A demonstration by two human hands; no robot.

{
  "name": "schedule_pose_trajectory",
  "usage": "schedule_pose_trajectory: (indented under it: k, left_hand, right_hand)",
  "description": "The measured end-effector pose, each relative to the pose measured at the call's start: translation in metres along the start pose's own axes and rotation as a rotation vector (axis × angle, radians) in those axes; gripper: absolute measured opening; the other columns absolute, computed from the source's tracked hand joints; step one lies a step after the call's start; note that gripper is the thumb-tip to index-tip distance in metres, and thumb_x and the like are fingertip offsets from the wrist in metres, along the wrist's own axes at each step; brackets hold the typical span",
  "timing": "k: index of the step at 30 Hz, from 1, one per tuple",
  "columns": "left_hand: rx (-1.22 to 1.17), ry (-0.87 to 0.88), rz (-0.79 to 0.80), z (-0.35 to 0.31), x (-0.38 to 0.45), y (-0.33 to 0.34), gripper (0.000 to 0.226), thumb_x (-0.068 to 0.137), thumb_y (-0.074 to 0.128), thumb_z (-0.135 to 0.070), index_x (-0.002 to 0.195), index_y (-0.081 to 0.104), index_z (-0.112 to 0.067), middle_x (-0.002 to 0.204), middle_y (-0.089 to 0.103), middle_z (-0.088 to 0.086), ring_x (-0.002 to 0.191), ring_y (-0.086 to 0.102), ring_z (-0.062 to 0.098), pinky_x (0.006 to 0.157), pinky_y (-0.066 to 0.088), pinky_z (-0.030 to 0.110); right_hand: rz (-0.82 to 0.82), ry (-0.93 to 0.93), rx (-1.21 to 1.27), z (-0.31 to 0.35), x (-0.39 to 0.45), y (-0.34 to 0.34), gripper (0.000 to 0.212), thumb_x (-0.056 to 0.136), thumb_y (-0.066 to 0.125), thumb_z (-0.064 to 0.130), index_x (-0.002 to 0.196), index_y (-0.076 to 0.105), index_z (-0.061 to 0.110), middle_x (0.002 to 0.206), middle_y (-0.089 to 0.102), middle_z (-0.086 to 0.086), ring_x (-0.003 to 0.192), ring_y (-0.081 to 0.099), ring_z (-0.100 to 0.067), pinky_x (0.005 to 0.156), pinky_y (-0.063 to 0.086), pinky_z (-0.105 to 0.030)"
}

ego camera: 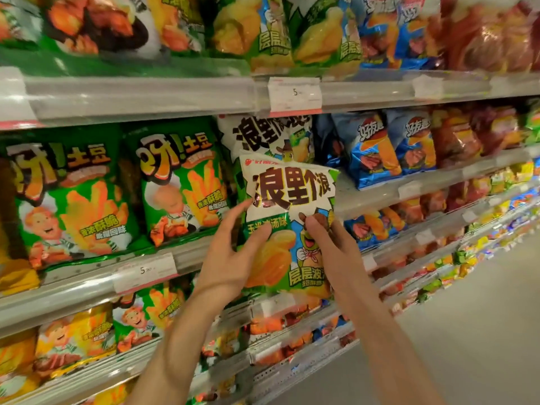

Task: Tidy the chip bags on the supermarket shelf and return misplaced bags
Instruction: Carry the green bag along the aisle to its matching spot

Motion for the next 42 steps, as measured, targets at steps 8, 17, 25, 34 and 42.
schedule_pose_trajectory:
  k: [8, 17, 25, 34, 42]
  left_hand:
    - [0.082, -0.007, -0.161, -0.012, 0.045, 0.106, 0.047, 0.089, 0.065, -0.051, 0.133, 0.049, -0.055, 0.125, 0.060, -0.033, 0.117, 0.057, -0.009, 0.103, 0.051, 0.034]
    - [0.406, 0.086, -0.457, -0.027, 0.084, 0.124, 0.057, 0.091, 0.061, -0.057, 0.142, 0.047, -0.036, 0.131, 0.048, -0.009, 0.124, 0.051, 0.010, 0.107, 0.045, 0.033]
    - [0.612, 0.052, -0.673, -0.019, 0.101, 0.075, 0.079, 0.090, 0.065, -0.053, 0.155, 0.026, -0.032, 0.162, 0.011, 0.012, 0.151, 0.015, 0.029, 0.118, 0.022, 0.041]
    - [0.566, 0.060, -0.516, -0.014, 0.112, 0.062, 0.093, 0.089, 0.067, -0.056, 0.157, 0.005, -0.045, 0.151, 0.032, -0.006, 0.140, 0.030, 0.014, 0.112, 0.032, 0.038]
    - [0.437, 0.066, -0.364, -0.003, 0.119, 0.055, 0.094, 0.086, 0.066, -0.060, 0.157, 0.007, -0.048, 0.155, 0.021, -0.025, 0.148, 0.019, 0.005, 0.123, 0.023, 0.044]
  right_hand:
    - [0.200, -0.006, 0.039, 0.007, 0.094, -0.090, 0.026, 0.094, 0.065, 0.049, 0.117, 0.067, 0.038, 0.107, 0.077, 0.014, 0.095, 0.074, -0.003, 0.082, 0.061, -0.031]
    - [0.240, -0.136, -0.097, 0.055, 0.179, -0.125, 0.011, 0.096, 0.061, 0.051, 0.104, 0.058, 0.044, 0.107, 0.063, 0.020, 0.101, 0.061, -0.002, 0.087, 0.047, -0.027]
    - [0.233, -0.284, -0.208, 0.089, 0.243, -0.110, 0.039, 0.101, 0.054, 0.047, 0.134, 0.055, 0.025, 0.119, 0.062, 0.009, 0.112, 0.057, -0.013, 0.089, 0.045, -0.027]
    - [0.302, -0.216, -0.290, 0.065, 0.254, -0.103, 0.040, 0.107, 0.045, 0.036, 0.144, 0.045, 0.020, 0.122, 0.052, 0.001, 0.112, 0.048, -0.016, 0.090, 0.033, -0.026]
    - [0.196, -0.255, -0.300, 0.055, 0.252, -0.112, 0.043, 0.107, 0.043, 0.037, 0.146, 0.044, 0.020, 0.122, 0.057, -0.002, 0.111, 0.052, -0.022, 0.090, 0.032, -0.030]
Point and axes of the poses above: each hand's wrist, its own x-axis towards the middle knuckle, its own y-axis out of the palm, z = x × y, the point moved 4 cm from there along x, towards the middle knuckle
